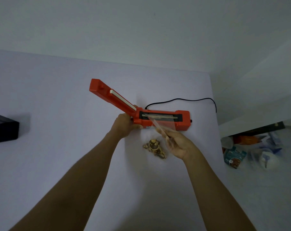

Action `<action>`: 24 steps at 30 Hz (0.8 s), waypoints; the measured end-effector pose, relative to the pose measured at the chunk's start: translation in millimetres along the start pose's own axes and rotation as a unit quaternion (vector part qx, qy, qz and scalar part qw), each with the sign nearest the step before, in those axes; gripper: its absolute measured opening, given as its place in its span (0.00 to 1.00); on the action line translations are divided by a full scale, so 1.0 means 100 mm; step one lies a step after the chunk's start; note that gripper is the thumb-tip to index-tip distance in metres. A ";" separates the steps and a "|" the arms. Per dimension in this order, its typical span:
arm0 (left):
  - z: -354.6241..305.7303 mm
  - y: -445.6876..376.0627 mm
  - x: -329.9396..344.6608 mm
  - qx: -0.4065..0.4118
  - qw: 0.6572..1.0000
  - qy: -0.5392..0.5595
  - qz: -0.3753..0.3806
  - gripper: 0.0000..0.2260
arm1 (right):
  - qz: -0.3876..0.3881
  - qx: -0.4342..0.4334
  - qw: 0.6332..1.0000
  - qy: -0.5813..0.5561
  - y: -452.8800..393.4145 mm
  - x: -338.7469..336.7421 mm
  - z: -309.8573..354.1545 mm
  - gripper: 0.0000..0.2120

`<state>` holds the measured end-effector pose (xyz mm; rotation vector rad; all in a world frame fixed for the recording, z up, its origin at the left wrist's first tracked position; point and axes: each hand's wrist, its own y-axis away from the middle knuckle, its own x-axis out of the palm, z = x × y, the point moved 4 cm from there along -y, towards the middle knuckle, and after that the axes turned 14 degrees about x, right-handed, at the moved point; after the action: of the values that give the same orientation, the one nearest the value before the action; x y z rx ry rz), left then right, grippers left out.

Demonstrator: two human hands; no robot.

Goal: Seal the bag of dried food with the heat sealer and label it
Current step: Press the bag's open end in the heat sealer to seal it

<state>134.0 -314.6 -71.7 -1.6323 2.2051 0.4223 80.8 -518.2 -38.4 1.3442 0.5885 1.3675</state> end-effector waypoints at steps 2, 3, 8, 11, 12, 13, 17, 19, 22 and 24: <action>0.01 0.00 0.00 -0.006 1.000 -0.005 0.004 0.21 | -0.002 0.003 1.000 0.002 0.02 0.01 0.00 0.06; 0.02 0.00 0.00 -0.009 1.000 -0.007 0.006 0.22 | -0.005 0.004 1.000 0.004 0.03 0.02 0.01 0.07; 0.04 0.00 0.00 -0.023 1.000 -0.008 0.006 0.23 | 0.010 0.028 1.000 -0.011 0.12 0.07 -0.01 0.07; 0.06 -0.01 0.00 -0.027 0.999 -0.026 0.016 0.24 | 0.027 0.041 0.999 -0.019 0.18 0.12 0.01 0.07; 0.06 -0.01 0.00 -0.029 0.999 -0.033 0.018 0.25 | 0.030 0.042 0.999 -0.010 0.19 0.14 0.01 0.06; 0.07 -0.01 0.00 -0.033 0.999 -0.036 0.017 0.25 | 0.031 0.040 0.999 -0.003 0.19 0.14 0.01 0.08; 0.05 0.00 0.00 -0.050 0.998 -0.042 0.018 0.27 | 0.013 0.040 0.999 -0.013 0.16 0.09 0.00 0.11; 0.05 0.00 -0.01 -0.049 0.998 -0.043 0.020 0.27 | 0.004 0.039 0.999 -0.012 0.12 0.05 0.00 0.10; 0.02 0.00 -0.01 -0.047 0.998 -0.035 0.017 0.25 | -0.012 0.037 0.999 -0.005 0.03 -0.04 0.01 0.08; 0.01 0.00 0.00 -0.054 0.998 -0.037 0.019 0.26 | -0.016 0.038 0.999 0.010 0.03 -0.04 0.02 0.07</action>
<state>134.4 -314.1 -72.5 -1.6038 2.1962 0.6116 81.0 -523.7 -36.7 1.3772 0.6805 1.3456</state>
